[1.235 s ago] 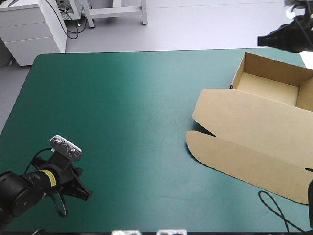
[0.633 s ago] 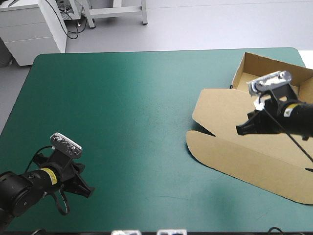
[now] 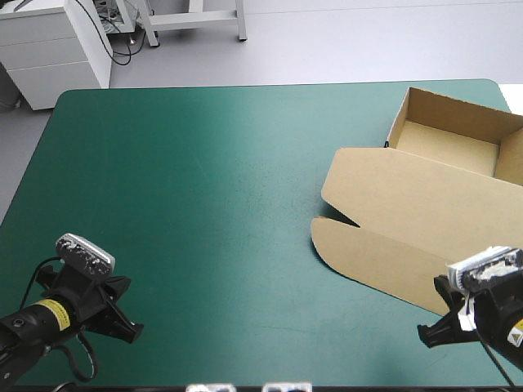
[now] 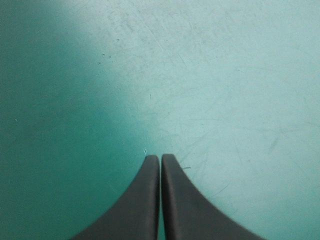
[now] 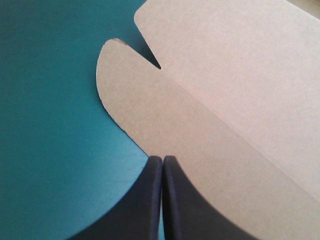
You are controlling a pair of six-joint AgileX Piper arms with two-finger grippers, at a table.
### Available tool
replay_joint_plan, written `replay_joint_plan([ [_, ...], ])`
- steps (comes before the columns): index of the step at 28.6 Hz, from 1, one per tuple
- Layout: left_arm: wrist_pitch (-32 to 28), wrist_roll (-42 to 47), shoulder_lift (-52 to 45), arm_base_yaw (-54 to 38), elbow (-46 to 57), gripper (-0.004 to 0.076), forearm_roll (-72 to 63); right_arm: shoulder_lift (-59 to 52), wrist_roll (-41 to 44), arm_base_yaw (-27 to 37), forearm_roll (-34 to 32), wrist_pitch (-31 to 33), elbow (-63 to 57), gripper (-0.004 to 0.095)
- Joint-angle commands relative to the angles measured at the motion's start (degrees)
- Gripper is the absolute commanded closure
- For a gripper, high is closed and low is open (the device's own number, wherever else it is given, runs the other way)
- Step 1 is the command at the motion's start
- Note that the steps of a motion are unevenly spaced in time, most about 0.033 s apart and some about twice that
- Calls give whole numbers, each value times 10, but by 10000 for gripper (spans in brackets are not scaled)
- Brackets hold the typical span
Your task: Fold the box
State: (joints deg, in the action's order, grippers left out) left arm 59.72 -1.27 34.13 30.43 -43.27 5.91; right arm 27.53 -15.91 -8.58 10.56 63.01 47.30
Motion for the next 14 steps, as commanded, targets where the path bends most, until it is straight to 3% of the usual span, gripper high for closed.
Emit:
replay_joint_plan([
  [1,-11,5,-24,1,-8,731,-13,-47,-1,1,4,-38,-36,922],
  [14,-60,3,-111,1,110,731,-23,-178,-1,1,32,-82,-157,922],
])
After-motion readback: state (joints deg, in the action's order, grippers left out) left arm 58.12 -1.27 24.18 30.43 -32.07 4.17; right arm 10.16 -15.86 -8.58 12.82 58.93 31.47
